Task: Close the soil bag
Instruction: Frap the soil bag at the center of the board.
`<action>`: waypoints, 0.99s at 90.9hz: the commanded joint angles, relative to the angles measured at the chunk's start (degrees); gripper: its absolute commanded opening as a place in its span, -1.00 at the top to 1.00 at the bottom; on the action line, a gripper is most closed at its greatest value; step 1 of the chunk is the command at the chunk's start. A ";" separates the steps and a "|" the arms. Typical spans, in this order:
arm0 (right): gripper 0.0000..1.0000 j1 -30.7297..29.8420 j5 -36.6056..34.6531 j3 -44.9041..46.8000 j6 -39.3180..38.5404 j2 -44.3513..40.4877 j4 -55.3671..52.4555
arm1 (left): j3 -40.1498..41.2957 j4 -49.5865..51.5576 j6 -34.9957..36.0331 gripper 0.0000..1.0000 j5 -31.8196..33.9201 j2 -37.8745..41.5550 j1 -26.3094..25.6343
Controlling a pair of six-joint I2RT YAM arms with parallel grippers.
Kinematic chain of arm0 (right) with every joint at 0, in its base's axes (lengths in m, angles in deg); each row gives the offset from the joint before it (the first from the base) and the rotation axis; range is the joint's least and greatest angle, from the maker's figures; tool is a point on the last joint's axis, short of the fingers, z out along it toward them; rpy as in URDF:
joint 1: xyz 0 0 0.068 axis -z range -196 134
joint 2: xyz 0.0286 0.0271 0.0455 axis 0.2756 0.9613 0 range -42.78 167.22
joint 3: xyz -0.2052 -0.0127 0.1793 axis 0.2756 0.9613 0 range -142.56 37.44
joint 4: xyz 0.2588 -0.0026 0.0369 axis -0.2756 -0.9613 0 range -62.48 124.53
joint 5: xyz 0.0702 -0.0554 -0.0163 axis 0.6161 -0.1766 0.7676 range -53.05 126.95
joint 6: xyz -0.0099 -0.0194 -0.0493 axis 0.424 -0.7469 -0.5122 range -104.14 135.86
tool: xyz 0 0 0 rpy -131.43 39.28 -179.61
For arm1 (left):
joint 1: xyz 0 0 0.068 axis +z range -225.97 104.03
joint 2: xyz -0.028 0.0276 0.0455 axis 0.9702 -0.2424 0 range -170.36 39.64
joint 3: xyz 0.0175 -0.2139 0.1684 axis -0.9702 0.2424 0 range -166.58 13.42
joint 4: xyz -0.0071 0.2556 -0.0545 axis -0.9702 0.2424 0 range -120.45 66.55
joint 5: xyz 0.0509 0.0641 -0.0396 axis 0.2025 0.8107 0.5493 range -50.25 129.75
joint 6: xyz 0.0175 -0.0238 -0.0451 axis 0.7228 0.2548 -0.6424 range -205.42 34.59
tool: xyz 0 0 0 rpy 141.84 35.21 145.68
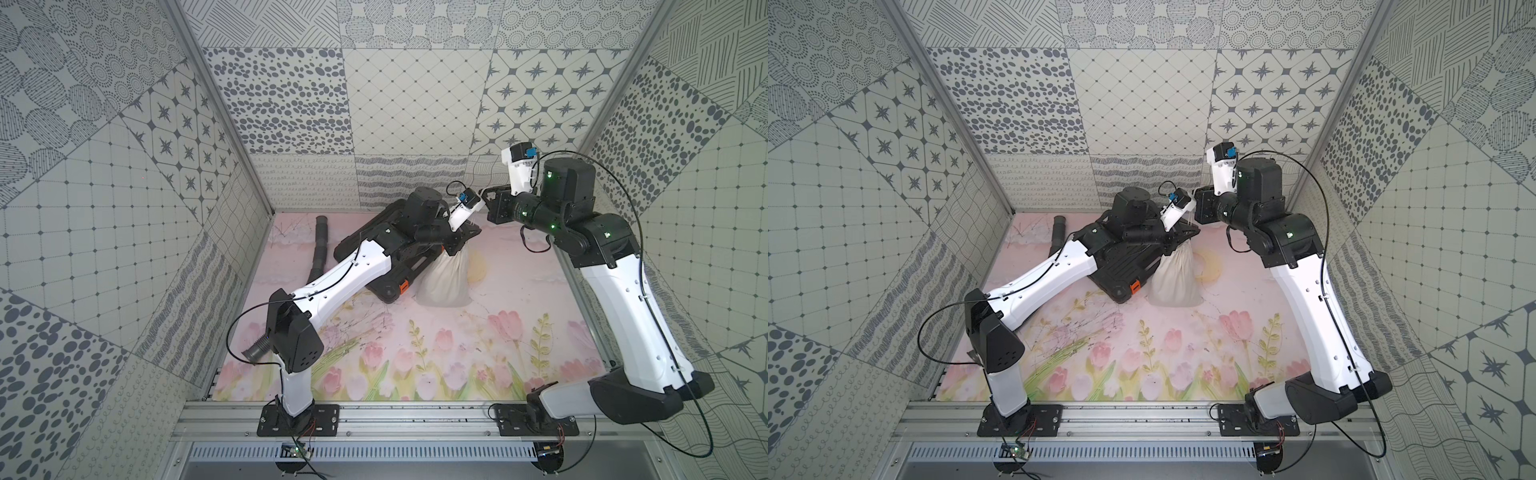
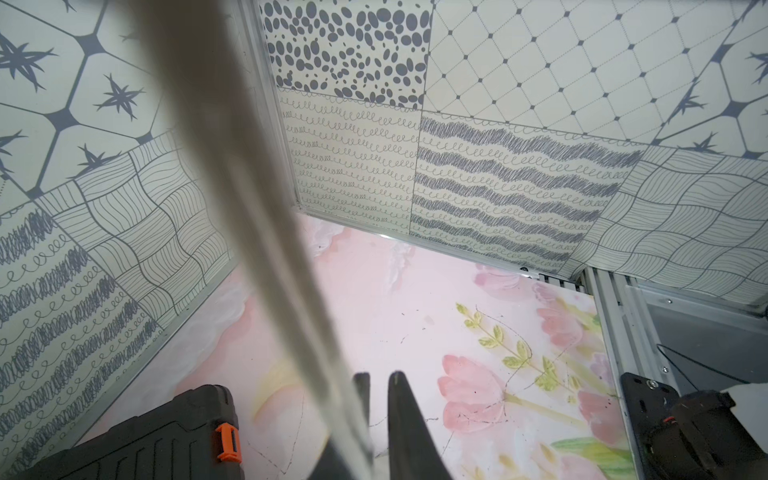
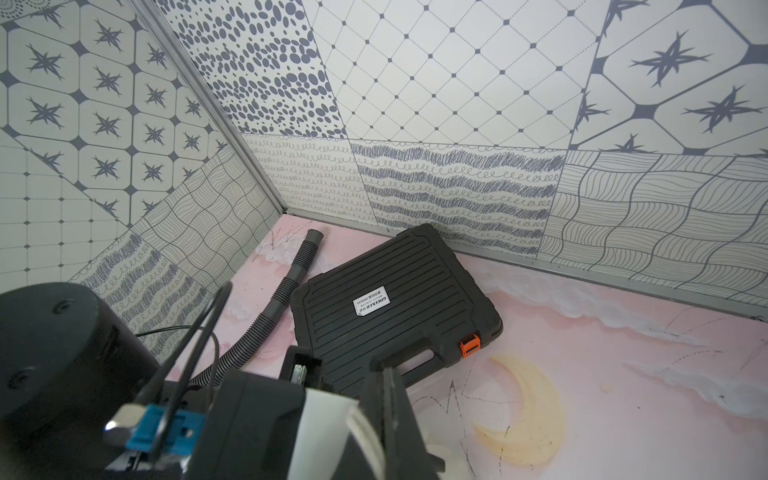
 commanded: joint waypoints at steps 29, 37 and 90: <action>1.00 -0.54 1.01 -5.35 0.96 0.76 7.44 | 7.68 1.76 3.41 1.00 5.75 1.38 -1.21; 1.00 -0.46 0.32 -5.12 1.02 0.25 7.38 | 7.91 2.99 4.49 1.00 6.92 1.76 -1.21; 1.00 0.05 -14.90 -10.06 -3.56 0.18 2.89 | 12.41 21.86 13.00 1.00 18.57 7.73 -1.49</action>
